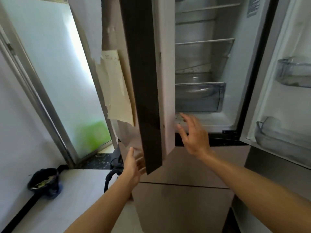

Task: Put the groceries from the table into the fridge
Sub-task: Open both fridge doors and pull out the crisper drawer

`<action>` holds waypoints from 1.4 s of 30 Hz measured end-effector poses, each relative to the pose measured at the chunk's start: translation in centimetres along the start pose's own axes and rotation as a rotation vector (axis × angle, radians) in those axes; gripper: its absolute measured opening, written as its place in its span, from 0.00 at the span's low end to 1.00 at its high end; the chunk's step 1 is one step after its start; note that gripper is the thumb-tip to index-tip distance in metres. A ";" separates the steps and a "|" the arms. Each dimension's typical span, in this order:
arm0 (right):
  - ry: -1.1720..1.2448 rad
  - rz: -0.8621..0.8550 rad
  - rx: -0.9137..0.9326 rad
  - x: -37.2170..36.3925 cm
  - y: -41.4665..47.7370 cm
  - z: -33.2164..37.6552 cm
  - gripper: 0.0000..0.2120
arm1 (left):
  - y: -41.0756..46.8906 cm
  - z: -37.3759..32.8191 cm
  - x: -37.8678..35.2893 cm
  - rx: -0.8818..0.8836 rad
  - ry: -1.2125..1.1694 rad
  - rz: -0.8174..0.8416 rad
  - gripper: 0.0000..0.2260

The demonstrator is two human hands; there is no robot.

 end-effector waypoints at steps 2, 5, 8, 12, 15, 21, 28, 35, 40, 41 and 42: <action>-0.015 0.028 -0.068 0.0 -0.1 -0.4 0.22 | -0.9 -0.6 1.7 -0.015 0.076 -0.057 0.29; -0.032 0.138 -0.109 -1.3 -0.7 0.5 0.21 | -3.0 -2.4 4.8 -0.094 0.074 -0.142 0.21; -0.044 0.255 -0.097 -3.2 -0.9 3.3 0.23 | -5.0 -4.4 7.9 -0.173 0.068 -0.162 0.16; -0.090 0.351 0.006 -6.0 -0.2 8.0 0.29 | -7.0 -7.2 12.3 -0.251 0.117 -0.244 0.17; -0.124 0.385 0.105 -8.1 -0.2 11.2 0.41 | -7.8 -9.7 15.7 -0.370 0.197 -0.328 0.21; -0.117 0.398 0.214 -12.0 -0.4 17.6 0.38 | -9.6 -14.3 19.0 -0.816 0.621 -0.407 0.27; -0.283 0.452 0.354 -15.4 -0.1 22.4 0.21 | -9.2 -17.1 19.8 -0.976 1.003 -0.439 0.32; -0.353 0.504 0.356 -18.4 1.5 26.1 0.20 | -7.3 -21.0 21.9 -0.791 1.085 -0.448 0.31; -0.348 0.526 0.383 -18.9 2.0 25.7 0.22 | -7.8 -21.8 21.9 -0.752 1.156 -0.536 0.29; -0.339 0.526 0.386 -18.5 2.0 25.5 0.22 | -8.2 -21.6 21.6 -0.769 1.161 -0.576 0.28; -0.329 0.521 0.384 -18.1 2.0 25.1 0.23 | -8.9 -21.5 21.3 -0.807 1.164 -0.630 0.26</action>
Point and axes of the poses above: each hand's wrist, its own y-axis towards the middle knuckle, its own x-axis out of the back of the hand, z = x × y, the point moved 5 cm from there along y, towards the middle knuckle, and after that the axes turned 6 degrees about x, right-handed, at the moved point
